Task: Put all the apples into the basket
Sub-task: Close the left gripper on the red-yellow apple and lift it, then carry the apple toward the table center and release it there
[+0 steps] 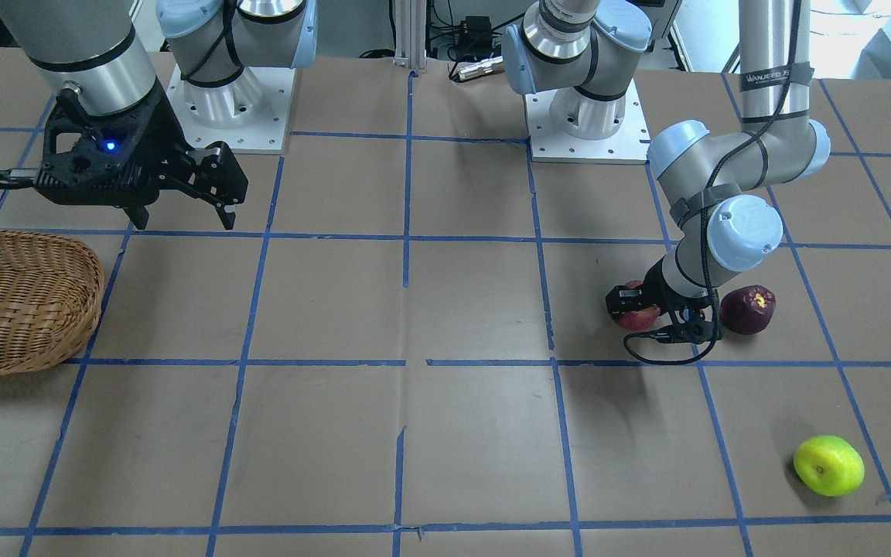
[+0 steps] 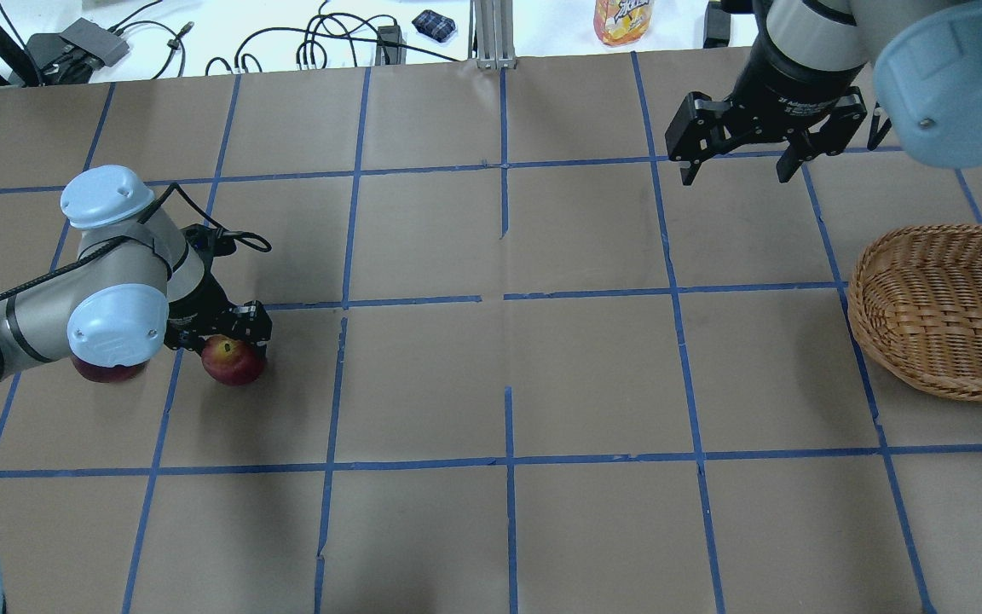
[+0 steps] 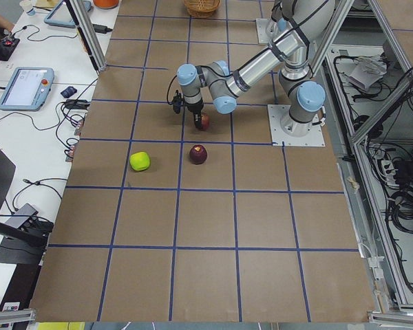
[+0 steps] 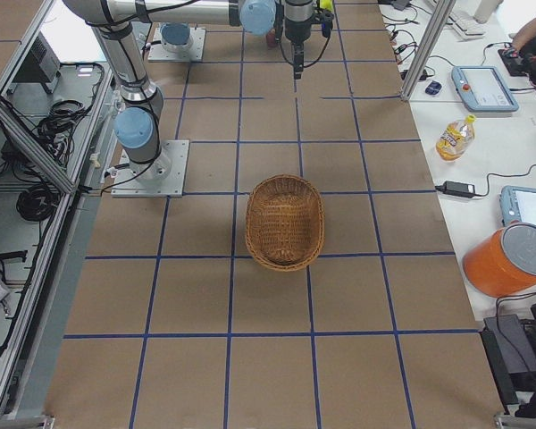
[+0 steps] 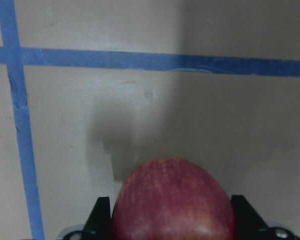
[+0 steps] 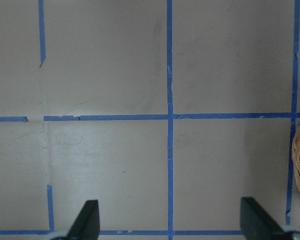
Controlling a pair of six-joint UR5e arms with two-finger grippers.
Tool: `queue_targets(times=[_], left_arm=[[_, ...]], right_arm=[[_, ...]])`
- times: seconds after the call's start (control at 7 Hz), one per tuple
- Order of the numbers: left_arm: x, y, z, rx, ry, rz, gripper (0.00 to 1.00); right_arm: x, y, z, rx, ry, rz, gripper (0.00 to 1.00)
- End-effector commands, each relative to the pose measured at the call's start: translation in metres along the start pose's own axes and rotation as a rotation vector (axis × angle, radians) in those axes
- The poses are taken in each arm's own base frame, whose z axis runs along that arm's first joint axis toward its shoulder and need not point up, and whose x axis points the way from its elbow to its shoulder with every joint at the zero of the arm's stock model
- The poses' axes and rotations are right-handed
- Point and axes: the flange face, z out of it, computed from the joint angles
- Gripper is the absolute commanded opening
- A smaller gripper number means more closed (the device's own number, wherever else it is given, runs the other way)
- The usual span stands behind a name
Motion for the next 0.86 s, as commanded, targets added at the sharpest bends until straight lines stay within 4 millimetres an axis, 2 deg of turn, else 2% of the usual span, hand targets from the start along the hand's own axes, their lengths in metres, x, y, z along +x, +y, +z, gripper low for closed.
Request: queue_targets(times=[0.0, 0.14, 0.29, 0.43, 0.71], left_arm=[[0.059, -0.013, -0.053, 0.08, 0.065, -0.004, 0.0], [0.132, -0.021, -0.073, 0.104, 0.106, -0.034, 0.0], [0.194, -0.025, -0.081, 0.131, 0.146, -0.024, 0.0], [0.231, -0.036, -0.077, 0.17, 0.166, 0.007, 0.0], [0.314, -0.043, -0.047, 0.197, 0.229, -0.021, 0.0]], right_arm=[[0.0, 0.0, 0.0, 0.001, 0.0, 0.0, 1.0], [0.0, 0.0, 0.0, 0.001, 0.001, 0.0, 1.0], [0.0, 0.0, 0.0, -0.001, 0.0, 0.0, 1.0], [0.0, 0.001, 0.001, -0.005, 0.0, 0.0, 1.0], [0.0, 0.001, 0.0, -0.005, 0.001, 0.0, 1.0]])
